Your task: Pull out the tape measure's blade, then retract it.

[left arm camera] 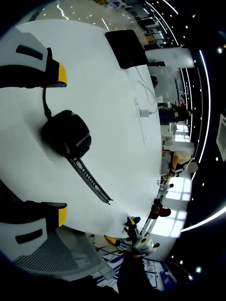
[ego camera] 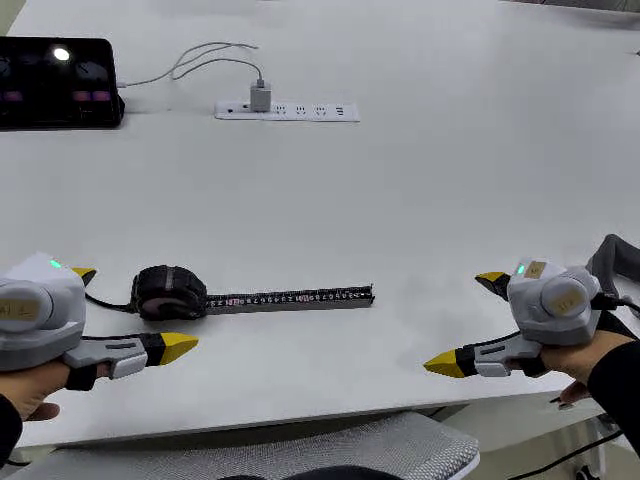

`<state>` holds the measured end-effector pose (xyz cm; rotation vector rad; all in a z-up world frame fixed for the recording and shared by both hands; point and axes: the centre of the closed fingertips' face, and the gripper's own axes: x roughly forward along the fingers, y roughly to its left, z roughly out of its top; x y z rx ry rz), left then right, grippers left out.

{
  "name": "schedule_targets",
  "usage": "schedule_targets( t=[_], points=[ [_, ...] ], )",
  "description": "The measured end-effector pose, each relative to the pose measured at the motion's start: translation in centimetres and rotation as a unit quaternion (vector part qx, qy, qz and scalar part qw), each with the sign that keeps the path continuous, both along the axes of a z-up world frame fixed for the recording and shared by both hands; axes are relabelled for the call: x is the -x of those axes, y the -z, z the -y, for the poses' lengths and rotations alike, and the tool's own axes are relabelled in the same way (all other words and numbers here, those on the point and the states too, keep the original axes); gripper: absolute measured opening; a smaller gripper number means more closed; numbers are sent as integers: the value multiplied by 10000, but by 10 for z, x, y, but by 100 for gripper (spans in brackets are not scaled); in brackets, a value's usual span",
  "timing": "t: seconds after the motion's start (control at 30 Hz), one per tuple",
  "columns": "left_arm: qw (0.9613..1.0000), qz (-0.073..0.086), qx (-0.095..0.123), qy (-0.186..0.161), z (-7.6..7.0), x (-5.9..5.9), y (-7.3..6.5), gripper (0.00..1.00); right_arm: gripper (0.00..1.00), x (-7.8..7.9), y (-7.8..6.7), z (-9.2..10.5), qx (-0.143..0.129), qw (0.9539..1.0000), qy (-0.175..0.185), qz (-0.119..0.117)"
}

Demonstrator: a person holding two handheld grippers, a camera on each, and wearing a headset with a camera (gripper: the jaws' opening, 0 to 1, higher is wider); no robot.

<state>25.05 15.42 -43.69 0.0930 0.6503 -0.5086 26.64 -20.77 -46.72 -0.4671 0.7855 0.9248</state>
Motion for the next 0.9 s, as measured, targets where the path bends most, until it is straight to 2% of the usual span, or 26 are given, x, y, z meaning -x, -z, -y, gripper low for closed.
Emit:
schedule_targets(
  t=[0.37, 0.43, 0.57, 0.67, 0.8, 0.9],
  points=[
    [10000, 47, -48, -11, 21, -8, 4, 99, 99, -15, -6, -11, 171, 9987, -475, 83],
    [9998, 98, -111, -92, 22, -11, 3, 99, 99, -17, -9, -14, 181, 9985, -520, 77],
    [9998, 103, -107, -139, 26, -15, 4, 99, 99, -18, -13, -21, 213, 9979, -600, 76],
    [9997, 87, -104, -225, 29, -19, 6, 99, 99, -20, -12, -25, 242, 9971, -721, 52],
    [9992, 98, 44, -382, 34, -25, 5, 99, 99, -21, -10, -31, 313, 9953, -921, 0],
    [9990, 163, -12, -418, 37, -28, 7, 99, 99, -23, -10, -36, 346, 9939, -1045, 9]
  ],
)
